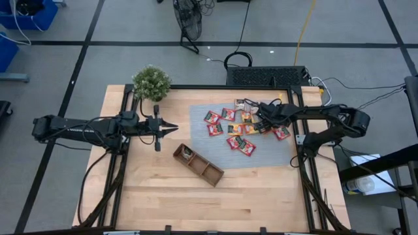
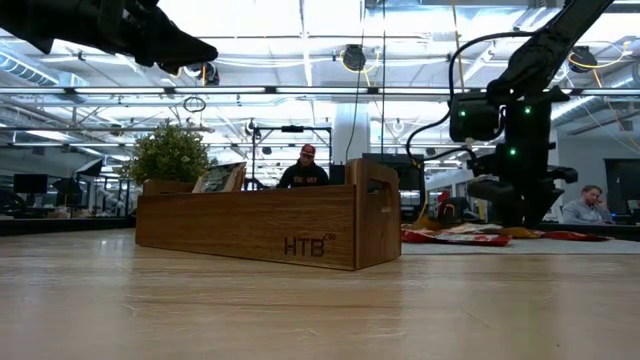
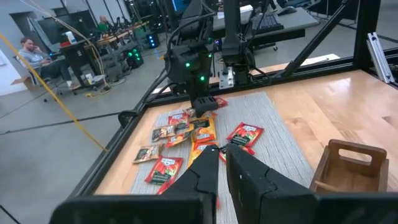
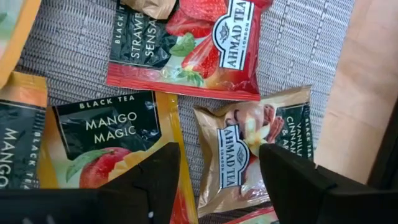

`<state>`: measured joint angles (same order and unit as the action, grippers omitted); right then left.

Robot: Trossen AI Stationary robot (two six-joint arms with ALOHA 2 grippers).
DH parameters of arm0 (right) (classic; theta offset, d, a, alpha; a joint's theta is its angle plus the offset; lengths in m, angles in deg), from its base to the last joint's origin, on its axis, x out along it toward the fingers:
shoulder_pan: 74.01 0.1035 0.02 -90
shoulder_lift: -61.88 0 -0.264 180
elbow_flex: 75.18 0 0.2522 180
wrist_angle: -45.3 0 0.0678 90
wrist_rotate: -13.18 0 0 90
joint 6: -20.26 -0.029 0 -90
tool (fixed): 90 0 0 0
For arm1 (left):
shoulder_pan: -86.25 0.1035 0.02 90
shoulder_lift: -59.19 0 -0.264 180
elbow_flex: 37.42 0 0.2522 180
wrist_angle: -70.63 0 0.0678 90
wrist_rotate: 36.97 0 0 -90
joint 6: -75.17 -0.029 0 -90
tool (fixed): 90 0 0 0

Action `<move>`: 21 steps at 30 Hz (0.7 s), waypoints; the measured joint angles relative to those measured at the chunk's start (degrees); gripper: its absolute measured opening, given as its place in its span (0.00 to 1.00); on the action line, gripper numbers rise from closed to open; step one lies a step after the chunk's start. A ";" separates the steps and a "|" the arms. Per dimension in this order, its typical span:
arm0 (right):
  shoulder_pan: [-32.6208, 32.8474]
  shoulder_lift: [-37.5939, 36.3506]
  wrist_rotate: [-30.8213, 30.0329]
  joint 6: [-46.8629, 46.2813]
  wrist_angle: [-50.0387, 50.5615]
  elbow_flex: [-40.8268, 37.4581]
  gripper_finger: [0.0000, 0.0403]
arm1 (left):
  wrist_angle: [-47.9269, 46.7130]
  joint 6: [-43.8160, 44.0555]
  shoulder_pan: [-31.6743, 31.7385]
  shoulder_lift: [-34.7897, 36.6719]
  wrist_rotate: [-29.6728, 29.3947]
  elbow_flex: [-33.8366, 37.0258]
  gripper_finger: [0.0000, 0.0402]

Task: Pick & Place Tea
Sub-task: Put the brown tea bag into the left section of the wooden organizer

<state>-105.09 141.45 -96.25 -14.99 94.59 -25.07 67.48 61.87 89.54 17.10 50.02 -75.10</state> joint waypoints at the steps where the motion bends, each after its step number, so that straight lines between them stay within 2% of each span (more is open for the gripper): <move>1: -0.05 0.00 -0.02 -0.02 0.02 -0.09 0.49 | 0.00 0.01 0.02 0.00 0.00 0.00 0.09; 6: -0.05 0.04 0.19 0.06 0.45 -0.12 0.37 | 0.04 0.04 0.00 0.00 0.00 0.00 0.09; 15: 0.47 0.15 -0.07 3.59 0.93 -0.24 0.04 | 0.04 0.05 0.00 0.00 0.00 -0.02 0.09; 21: 3.54 -0.20 -0.47 5.69 2.10 0.28 0.02 | 0.02 0.04 0.00 0.00 0.00 -0.02 0.09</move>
<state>-101.56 141.24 -96.72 -9.30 96.70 -24.78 67.50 61.91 89.54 17.10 50.02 -75.13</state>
